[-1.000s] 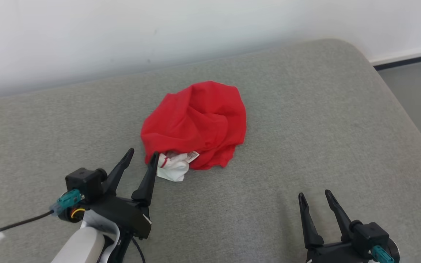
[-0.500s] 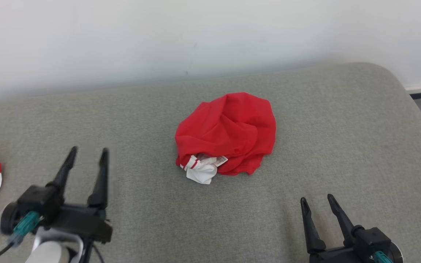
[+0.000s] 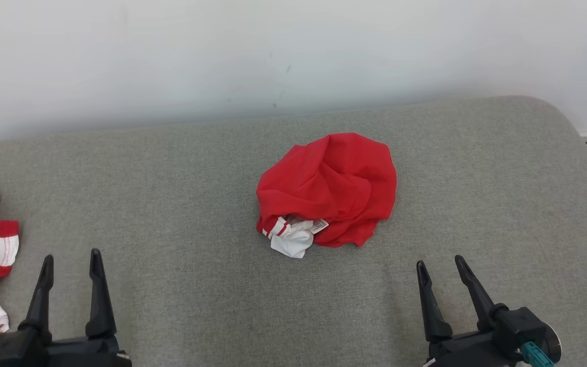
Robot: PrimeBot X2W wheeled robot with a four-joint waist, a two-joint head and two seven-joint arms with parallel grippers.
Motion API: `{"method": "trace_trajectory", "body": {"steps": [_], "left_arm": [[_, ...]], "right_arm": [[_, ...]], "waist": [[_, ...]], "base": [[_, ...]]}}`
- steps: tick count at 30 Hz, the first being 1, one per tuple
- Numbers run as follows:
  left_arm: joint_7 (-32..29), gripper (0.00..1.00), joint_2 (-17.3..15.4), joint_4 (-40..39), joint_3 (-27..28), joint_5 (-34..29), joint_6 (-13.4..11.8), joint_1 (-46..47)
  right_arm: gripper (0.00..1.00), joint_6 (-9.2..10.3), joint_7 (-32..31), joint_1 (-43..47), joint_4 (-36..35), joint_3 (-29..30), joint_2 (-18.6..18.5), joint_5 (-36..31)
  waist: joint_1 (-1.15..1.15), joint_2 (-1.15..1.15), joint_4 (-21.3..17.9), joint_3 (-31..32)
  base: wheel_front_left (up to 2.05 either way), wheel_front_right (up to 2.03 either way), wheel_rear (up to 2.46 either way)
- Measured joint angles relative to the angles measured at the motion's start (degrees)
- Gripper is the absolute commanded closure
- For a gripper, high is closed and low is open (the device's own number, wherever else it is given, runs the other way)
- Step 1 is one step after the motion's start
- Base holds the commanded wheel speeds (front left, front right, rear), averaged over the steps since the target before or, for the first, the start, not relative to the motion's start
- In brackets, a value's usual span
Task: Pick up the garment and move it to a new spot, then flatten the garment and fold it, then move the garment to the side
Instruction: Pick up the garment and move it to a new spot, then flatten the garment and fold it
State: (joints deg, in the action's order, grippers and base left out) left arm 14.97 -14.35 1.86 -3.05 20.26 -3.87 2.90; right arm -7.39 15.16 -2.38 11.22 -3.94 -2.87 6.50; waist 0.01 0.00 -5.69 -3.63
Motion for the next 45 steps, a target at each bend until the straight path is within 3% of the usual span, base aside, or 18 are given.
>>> {"method": "trace_trajectory", "body": {"steps": [5, 11, 18, 29, 45], "left_arm": [[0.0, 0.00, 4.2, -0.3, 4.7, -4.5, 2.5, -2.9], [0.0, 0.00, 6.8, 0.2, 6.5, -9.1, 7.6, -5.8], [0.0, 0.00, 9.3, 1.1, 9.4, -10.3, 9.9, -8.2], [0.0, 0.00, 11.2, 3.4, 8.7, -11.6, 10.9, -9.2], [0.0, 0.00, 11.4, 4.1, 8.7, -11.4, 11.3, -9.1]], "right_arm": [[0.00, 0.00, 0.0, -0.1, 0.1, 0.1, 0.0, -0.1], [0.00, 0.00, 0.0, 0.0, 0.7, 0.3, 0.0, -0.4], [0.00, 0.00, 0.0, 1.1, 1.2, 0.4, 0.0, -0.7], [0.00, 0.00, 0.0, 1.8, 2.5, 0.8, 0.0, -1.0], [0.00, 0.00, 0.0, 2.2, 3.1, 0.8, 0.0, -1.0]], "waist": [[0.00, 0.00, 0.4, 0.1], [0.00, 0.00, 1.0, 0.7], [-0.01, 0.00, 1.6, 1.7], [0.00, 0.00, 2.8, 2.6], [-0.01, 0.00, 3.3, 2.7]], "base": [[0.00, 0.00, 0.00], [0.00, 0.00, 0.00], [0.00, 0.00, 0.00], [0.00, 0.00, 0.00], [0.00, 0.00, 0.00]]}}
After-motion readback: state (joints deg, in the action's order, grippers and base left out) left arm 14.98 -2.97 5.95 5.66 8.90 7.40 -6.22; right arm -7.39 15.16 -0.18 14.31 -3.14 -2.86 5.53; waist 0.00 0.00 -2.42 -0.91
